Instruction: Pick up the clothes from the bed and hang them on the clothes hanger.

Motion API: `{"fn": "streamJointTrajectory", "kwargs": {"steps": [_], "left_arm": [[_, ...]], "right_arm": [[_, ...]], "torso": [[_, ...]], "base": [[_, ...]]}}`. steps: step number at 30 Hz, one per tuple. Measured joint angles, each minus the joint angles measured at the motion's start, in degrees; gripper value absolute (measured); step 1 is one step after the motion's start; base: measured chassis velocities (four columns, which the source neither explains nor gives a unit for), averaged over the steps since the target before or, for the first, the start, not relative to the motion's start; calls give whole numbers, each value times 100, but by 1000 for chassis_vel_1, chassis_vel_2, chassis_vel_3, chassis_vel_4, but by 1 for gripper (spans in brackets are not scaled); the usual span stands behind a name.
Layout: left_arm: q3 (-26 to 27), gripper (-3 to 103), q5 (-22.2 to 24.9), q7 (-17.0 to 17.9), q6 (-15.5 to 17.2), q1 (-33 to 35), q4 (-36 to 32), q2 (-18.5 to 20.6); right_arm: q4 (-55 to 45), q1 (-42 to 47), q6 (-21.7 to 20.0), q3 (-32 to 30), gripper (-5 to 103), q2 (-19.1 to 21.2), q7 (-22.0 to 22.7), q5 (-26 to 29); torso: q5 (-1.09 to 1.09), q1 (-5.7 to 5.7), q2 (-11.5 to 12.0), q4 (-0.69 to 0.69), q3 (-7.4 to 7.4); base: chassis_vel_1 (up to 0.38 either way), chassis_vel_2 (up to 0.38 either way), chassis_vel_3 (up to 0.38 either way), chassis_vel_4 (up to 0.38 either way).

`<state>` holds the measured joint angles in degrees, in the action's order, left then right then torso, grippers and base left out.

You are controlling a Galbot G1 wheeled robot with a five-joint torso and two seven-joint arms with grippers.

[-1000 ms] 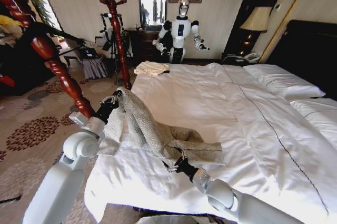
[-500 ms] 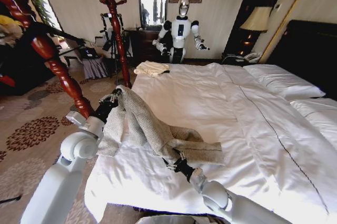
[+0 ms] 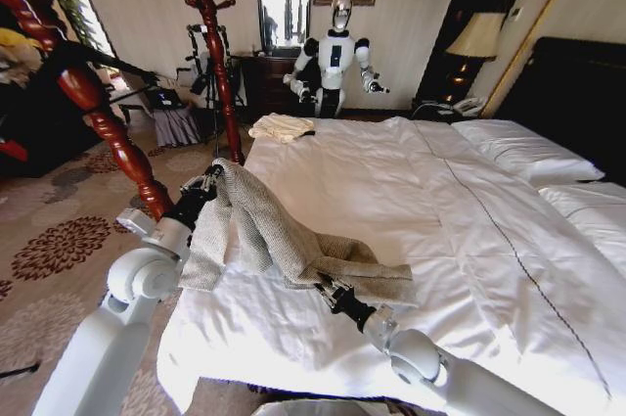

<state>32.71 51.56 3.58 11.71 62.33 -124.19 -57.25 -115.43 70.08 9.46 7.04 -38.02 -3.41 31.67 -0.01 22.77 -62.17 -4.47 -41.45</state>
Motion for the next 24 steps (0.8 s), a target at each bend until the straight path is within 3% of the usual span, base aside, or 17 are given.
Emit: {"fn": "streamJointTrajectory", "kwargs": {"steps": [2, 3, 7, 9, 16, 20, 24], "left_arm": [[-8, 0, 4, 8, 2, -17, 18, -3], [-8, 0, 4, 8, 2, -17, 18, -3], [-3, 0, 40, 32, 6, -15, 17, 41], [6, 0, 47, 34, 6, -12, 15, 60], [25, 0, 56, 50, 6, 9, -18, 52], [34, 0, 54, 52, 9, 35, -56, 28], [68, 0, 50, 53, 10, 57, -67, 20]], "right_arm": [[-102, 74, 267, -285, 7, 148, -659, 480], [-102, 74, 267, -285, 7, 148, -659, 480], [-266, 28, 360, -922, 1, 295, -1070, 1484], [-266, 25, 360, -1012, 0, 300, -1114, 1530], [-106, 498, 317, -919, -1, 192, -869, 494], [220, 591, 271, -689, 15, 51, -848, -114], [240, 512, 123, -353, 25, -15, -609, -318]], "torso": [[0, 0, 0, -1, 0], [0, 0, 0, -1, 0], [2, 0, 0, 1, 0], [1, 0, 0, 2, 0], [0, 0, 0, -1, 0], [-1, 0, 0, 0, 0], [1, 0, 0, 0, 0]], "base": [[0, 0, 0, 0], [0, 0, 0, 0], [0, 0, 0, 0], [0, 0, 0, 0], [0, 0, 0, 0], [0, 0, 0, 0], [0, 0, 0, 0]]}}
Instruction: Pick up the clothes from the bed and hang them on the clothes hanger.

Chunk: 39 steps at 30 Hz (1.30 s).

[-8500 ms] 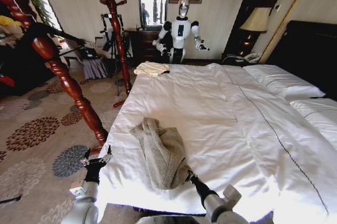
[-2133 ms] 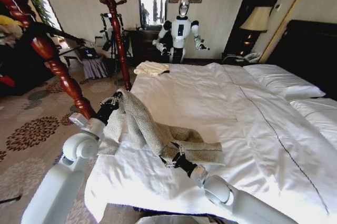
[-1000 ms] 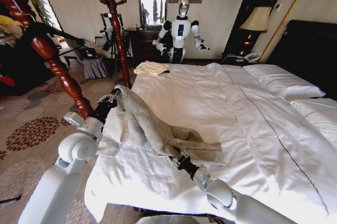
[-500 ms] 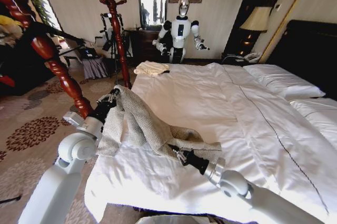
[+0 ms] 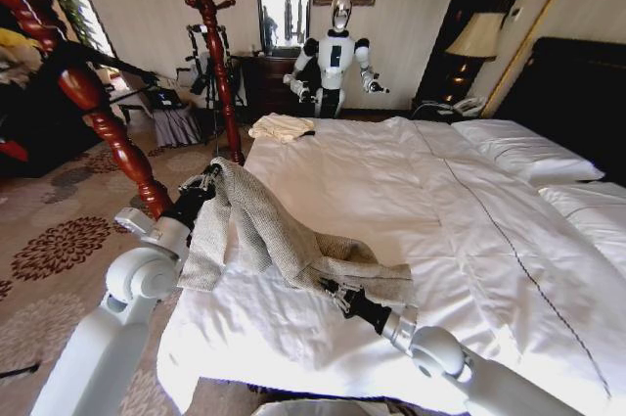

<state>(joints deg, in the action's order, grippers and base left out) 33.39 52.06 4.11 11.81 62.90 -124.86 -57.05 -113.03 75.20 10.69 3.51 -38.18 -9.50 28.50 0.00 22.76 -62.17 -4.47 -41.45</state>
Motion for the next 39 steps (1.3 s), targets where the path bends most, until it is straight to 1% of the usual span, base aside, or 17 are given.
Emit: {"fn": "streamJointTrajectory", "kwargs": {"steps": [1, 2, 3, 4, 5, 6, 8, 9, 12, 14, 17, 18, 19, 22, 33, 36, 39], "left_arm": [[15, 0, 0, 0, 0, 11, -10, -5], [23, 0, 0, 0, 0, 20, -19, -9], [34, 0, -2, 0, 0, 30, -29, -17], [34, 0, -2, 0, 0, 30, -29, -17], [36, 0, -4, 0, 0, 36, -36, -29], [35, 0, -8, 0, 0, 38, -36, -33], [30, 0, -16, -3, 0, 36, -35, -45], [30, 0, -16, -3, 0, 36, -35, -45], [-19, 0, -25, -3, 0, 7, -14, -73], [-31, 0, -28, -3, 0, 2, -14, -85], [-70, 0, -39, -3, 5, 0, -19, -126], [-70, 0, -39, -3, 5, 0, -19, -126], [-76, 0, -42, -3, 8, 0, -23, -131], [-75, 0, -38, -2, 16, -3, -45, -132], [-39, 0, -10, 13, 24, 38, -142, -250], [-15, 0, -8, 15, 26, 48, -154, -248], [-4, 0, -8, 16, 26, 59, -162, -242]], "right_arm": [[-24, -48, -57, 101, 31, -9, 151, -53], [-39, -84, -104, 171, 31, -15, 288, -94], [-63, -146, -197, 288, 37, -19, 575, -180], [-63, -146, -197, 288, 37, -19, 575, -180], [-68, -198, -291, 388, 47, -24, 872, -290], [-70, -213, -332, 428, 47, -28, 989, -342], [-118, -240, -441, 524, 58, -44, 1282, -463], [-118, -240, -441, 524, 58, -44, 1282, -463], [-238, -300, -808, 731, 75, -103, 1995, -832], [-252, -315, -882, 773, 75, -121, 2138, -908], [-280, -330, -1089, 884, 91, -197, 2438, -1059], [-280, -330, -1089, 884, 91, -197, 2438, -1059], [-296, -329, -1126, 913, 96, -226, 2470, -1072], [-316, -360, -1180, 1031, 99, -322, 2521, -1079], [166, -560, -1257, 1217, 101, -854, 2652, -1063], [137, -613, -1316, 1228, 86, -875, 2738, -824], [130, -617, -1300, 1157, 80, -888, 2798, -692]], "torso": [[0, 0, 0, 0, 0], [0, 0, 0, 1, 0], [-1, 0, 0, 3, 0], [-1, 0, 0, 3, 0], [1, 0, 0, 2, 0], [0, 0, 0, 1, 0], [0, 0, 0, 0, 0], [0, 0, 0, 0, 0], [0, 0, 0, 0, 0], [0, 0, 0, 1, 0], [0, 0, 0, 0, 0], [0, 0, 0, 0, 0], [0, 0, 0, 0, 0], [0, 0, 0, 0, 0], [-1, 0, 0, 1, 0], [0, 0, 0, 1, 0], [0, 0, 0, 0, 0]], "base": [[0, 0, 0, 0], [0, 0, 0, 0], [0, 0, 0, 0], [0, 0, 0, 0], [0, 0, 0, 0], [0, 0, 0, 0], [0, 0, 0, 0], [0, 0, 0, 0], [0, 0, 0, 0], [0, 0, 0, 0], [0, 0, 0, 0], [0, 0, 0, 0], [0, 0, 0, 0], [0, 0, 0, 0], [0, 0, 0, 0], [0, 0, 0, 0], [0, 0, 0, 0]]}}
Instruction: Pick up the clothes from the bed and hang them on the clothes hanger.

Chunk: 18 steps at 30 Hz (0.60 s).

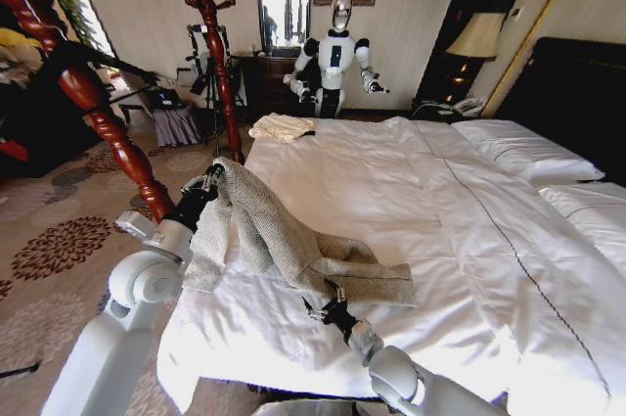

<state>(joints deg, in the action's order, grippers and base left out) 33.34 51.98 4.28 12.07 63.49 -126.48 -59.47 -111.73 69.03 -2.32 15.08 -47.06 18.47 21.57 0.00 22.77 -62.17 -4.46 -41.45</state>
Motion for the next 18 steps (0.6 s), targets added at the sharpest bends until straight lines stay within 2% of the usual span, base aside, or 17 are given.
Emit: {"fn": "streamJointTrajectory", "kwargs": {"steps": [1, 2, 3, 5, 6, 9, 10, 11, 13, 14, 18], "left_arm": [[2, 0, 0, 1, 0, 6, -7, 0], [3, 0, 0, 1, 0, 8, -10, 0], [5, 0, 0, 7, 0, 9, -12, -4], [5, 0, 0, 15, 0, 8, -12, -8], [5, 0, 0, 19, 0, 6, -10, -9], [4, 0, 0, 61, -1, 5, 23, -10], [4, 0, 0, 61, -1, 5, 23, -10], [3, 0, 0, 73, -2, 5, 33, -10], [1, 0, -1, 104, -8, 4, 59, -6], [1, 0, -1, 104, -8, 4, 59, -6], [-10, 0, 18, 155, -13, -6, 60, -2]], "right_arm": [[0, 4, 43, -46, 75, -19, 41, 69], [0, 8, 67, -73, 75, -30, 79, 112], [-1, 26, 98, -108, 64, -44, 148, 197], [-18, 49, 130, -122, 64, -46, 167, 269], [-42, 74, 166, -127, 59, -46, 164, 315], [-88, 166, 479, -182, 42, -31, -136, 451], [-88, 166, 479, -182, 42, -31, -136, 451], [-76, 177, 618, -206, 42, -25, -287, 489], [-2, 189, 1060, -314, 32, 16, -857, 690], [-2, 189, 1060, -314, 32, 16, -857, 690], [77, 175, 1159, -416, 11, 65, -1022, 1096]], "torso": [[0, 0, 0, 0, 0], [0, 0, 0, 0, 0], [0, 0, 0, 1, 0], [0, 0, 0, 0, 0], [0, 0, 0, 0, 0], [0, 0, 0, 0, 0], [0, 0, 0, 0, 0], [0, 0, 0, 0, 0], [0, 0, 0, 0, 0], [0, 0, 0, 0, 0], [0, 0, 0, 0, 0]], "base": [[0, 0, 0, 0], [0, 0, 0, 0], [0, 0, 0, 0], [0, 0, 0, 0], [0, 0, 0, 0], [0, 0, 0, 0], [0, 0, 0, 0], [0, 0, 0, 0], [0, 0, 0, 0], [0, 0, 0, 0], [0, 0, 0, 0]]}}
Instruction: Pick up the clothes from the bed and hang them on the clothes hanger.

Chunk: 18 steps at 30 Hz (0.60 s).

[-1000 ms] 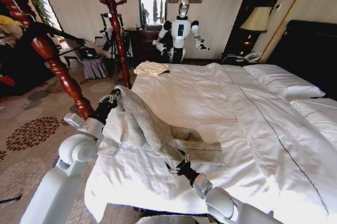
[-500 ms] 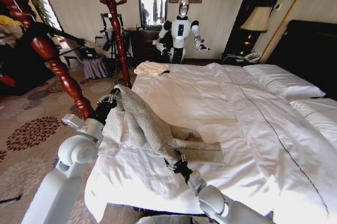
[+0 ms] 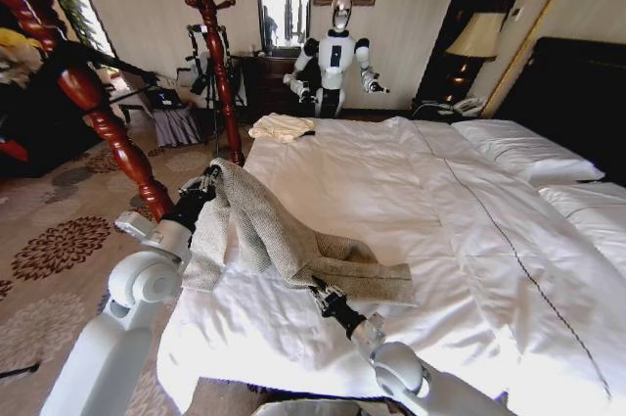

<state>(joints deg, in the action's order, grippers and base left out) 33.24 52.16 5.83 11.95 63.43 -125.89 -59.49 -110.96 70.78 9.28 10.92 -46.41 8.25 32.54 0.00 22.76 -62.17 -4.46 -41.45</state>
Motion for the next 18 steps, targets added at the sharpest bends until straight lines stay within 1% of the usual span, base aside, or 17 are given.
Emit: {"fn": "streamJointTrajectory", "kwargs": {"steps": [1, 2, 3, 4, 5, 6, 8, 10, 11, 13, 14, 15, 16, 17, 18], "left_arm": [[0, 0, 0, 0, 0, 0, 0, 0], [-6, 0, 9, 3, 0, -5, -2, 3], [-12, 0, 15, 4, 0, -7, -2, 10], [-15, 0, 17, 5, 0, -7, -2, 20], [-15, 0, 19, 6, -1, -5, -2, 27], [-15, 0, 19, 6, -1, -5, -2, 27], [-14, 0, 26, 6, -6, -2, 7, 36], [-11, 0, 63, 7, -15, -7, 58, 42], [-11, 0, 63, 7, -15, -7, 58, 42], [-10, 0, 116, 6, -23, -40, 99, 62], [-10, 0, 130, 6, -25, -47, 105, 67], [-10, 0, 222, 4, -30, -74, 122, 90], [-5, 0, 298, 2, -34, -84, 123, 105], [-5, 0, 298, 2, -34, -84, 123, 105], [2, 0, 433, 2, -41, -97, 106, 138]], "right_arm": [[0, 0, 0, 0, 11, 0, 0, 0], [13, 2, 0, -30, 5, 0, 9, 65], [15, 9, 5, -68, 2, 2, -9, 100], [9, 22, 40, -123, 2, 12, -104, 149], [-26, 41, 115, -195, 1, 40, -317, 261], [-26, 41, 115, -195, 1, 40, -317, 261], [-150, 67, 307, -331, 1, 141, -959, 733], [-393, 91, 544, -528, 0, 330, -1874, 1676], [-393, 91, 544, -528, 0, 330, -1874, 1676], [-595, 124, 632, -800, 0, 509, -2427, 2282], [-649, 139, 641, -884, 0, 553, -2532, 2426], [-858, 195, 644, -1154, 0, 689, -2775, 2888], [-1004, 227, 644, -1324, 0, 771, -2877, 3164], [-1004, 227, 644, -1324, 0, 771, -2877, 3164], [-1192, 249, 641, -1553, 0, 868, -2957, 3525]], "torso": [[0, 0, 0, 0, 0], [0, 0, 0, 0, 0], [0, 0, 0, -1, 0], [-1, 0, 0, -1, 0], [-1, 0, 0, -1, 0], [-1, 0, 0, -1, 0], [-1, 0, 0, -1, 0], [0, 0, 0, 0, 0], [0, 0, 0, 0, 0], [0, 0, 0, 0, 0], [0, 0, 0, 0, 0], [0, 0, 0, 0, 0], [0, 0, 0, -1, 0], [0, 0, 0, -1, 0], [0, 0, 0, -2, 0]], "base": [[0, 0, 0, 0], [0, 0, 0, 0], [0, 0, 0, 0], [0, 0, 0, 0], [0, 0, 0, 0], [0, 0, 0, 0], [0, 0, 0, 0], [0, 0, 0, 0], [0, 0, 0, 0], [0, 0, 0, 0], [0, 0, 0, 0], [0, 0, 0, 0], [0, 0, 0, 0], [0, 0, 0, 0], [0, 0, 0, 0]]}}
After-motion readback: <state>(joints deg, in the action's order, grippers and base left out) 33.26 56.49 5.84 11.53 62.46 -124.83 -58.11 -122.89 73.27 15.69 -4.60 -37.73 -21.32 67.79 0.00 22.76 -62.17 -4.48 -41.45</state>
